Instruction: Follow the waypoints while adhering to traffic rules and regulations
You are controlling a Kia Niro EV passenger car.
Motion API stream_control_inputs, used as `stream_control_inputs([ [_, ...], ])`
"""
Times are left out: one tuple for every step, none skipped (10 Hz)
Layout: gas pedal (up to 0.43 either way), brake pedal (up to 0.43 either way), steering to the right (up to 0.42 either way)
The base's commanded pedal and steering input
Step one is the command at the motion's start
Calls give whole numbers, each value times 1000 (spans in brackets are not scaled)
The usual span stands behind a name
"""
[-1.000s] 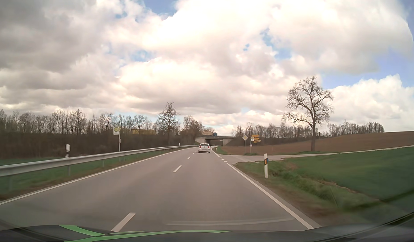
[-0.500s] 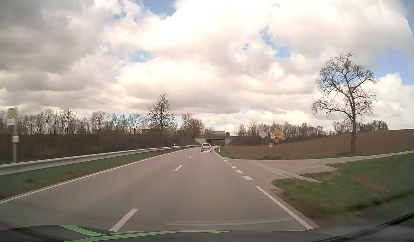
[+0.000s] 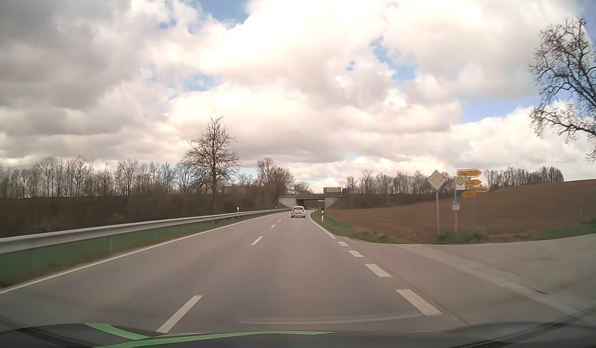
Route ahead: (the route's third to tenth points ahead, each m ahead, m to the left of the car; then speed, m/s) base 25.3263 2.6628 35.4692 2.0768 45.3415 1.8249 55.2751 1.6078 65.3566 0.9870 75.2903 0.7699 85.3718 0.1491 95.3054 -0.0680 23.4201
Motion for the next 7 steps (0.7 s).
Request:
stream_control_inputs([
  [177,0,1],
  [177,0,1],
  [177,0,1],
  [177,0,1],
  [189,0,1],
  [189,0,1],
  [189,0,1],
])
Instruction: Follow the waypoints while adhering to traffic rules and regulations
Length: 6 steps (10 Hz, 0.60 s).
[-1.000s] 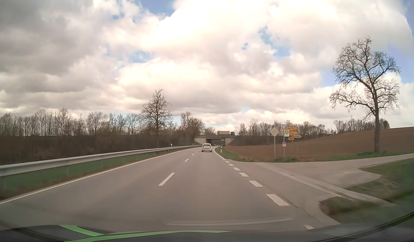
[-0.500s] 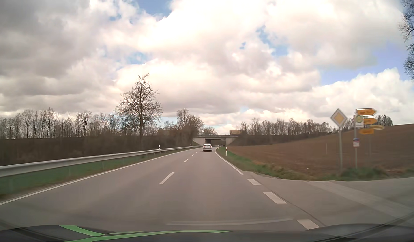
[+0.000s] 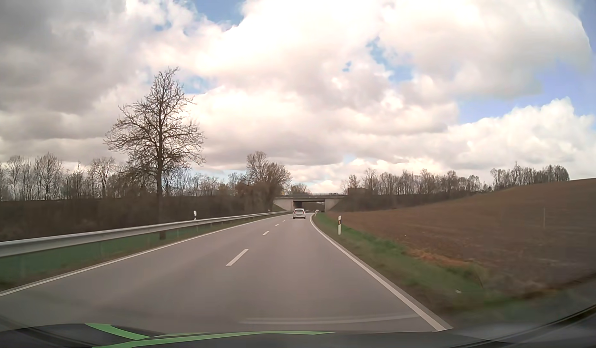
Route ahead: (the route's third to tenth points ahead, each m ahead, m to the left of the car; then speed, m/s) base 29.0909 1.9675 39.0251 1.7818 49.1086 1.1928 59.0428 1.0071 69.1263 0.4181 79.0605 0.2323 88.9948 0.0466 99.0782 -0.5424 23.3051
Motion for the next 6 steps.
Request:
stream_control_inputs([
  [189,0,1],
  [189,0,1],
  [189,0,1],
  [189,0,1],
  [189,0,1],
  [189,0,1],
])
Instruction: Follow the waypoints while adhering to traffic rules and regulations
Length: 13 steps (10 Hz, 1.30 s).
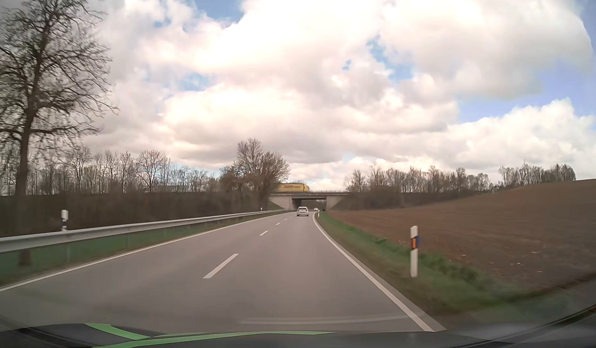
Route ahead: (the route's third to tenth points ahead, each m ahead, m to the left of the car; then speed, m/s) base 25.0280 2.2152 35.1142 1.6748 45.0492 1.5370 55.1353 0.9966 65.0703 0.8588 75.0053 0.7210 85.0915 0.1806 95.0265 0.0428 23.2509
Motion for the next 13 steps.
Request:
stream_control_inputs([
  [189,0,1],
  [197,0,3],
  [197,0,3],
  [197,0,3],
  [197,0,3],
  [197,0,4],
  [197,0,5],
  [209,0,5],
  [209,0,5],
  [209,0,5],
  [209,0,5],
  [209,0,5],
  [209,0,5],
])
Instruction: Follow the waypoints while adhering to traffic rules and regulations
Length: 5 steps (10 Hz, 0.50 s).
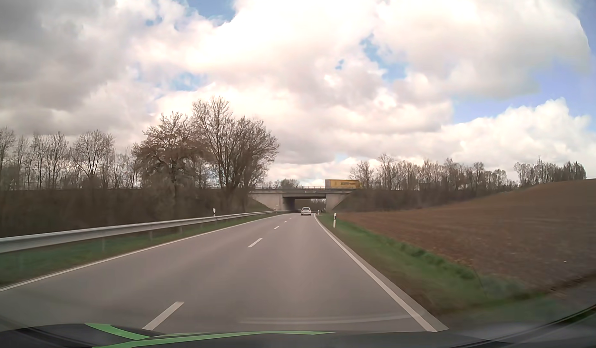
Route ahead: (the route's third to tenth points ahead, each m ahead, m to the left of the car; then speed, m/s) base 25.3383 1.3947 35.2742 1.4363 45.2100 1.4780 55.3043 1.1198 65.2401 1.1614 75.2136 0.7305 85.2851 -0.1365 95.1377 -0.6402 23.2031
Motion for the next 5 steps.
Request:
stream_control_inputs([
  [209,0,5],
  [209,0,5],
  [209,0,5],
  [209,0,5],
  [209,0,5],
])
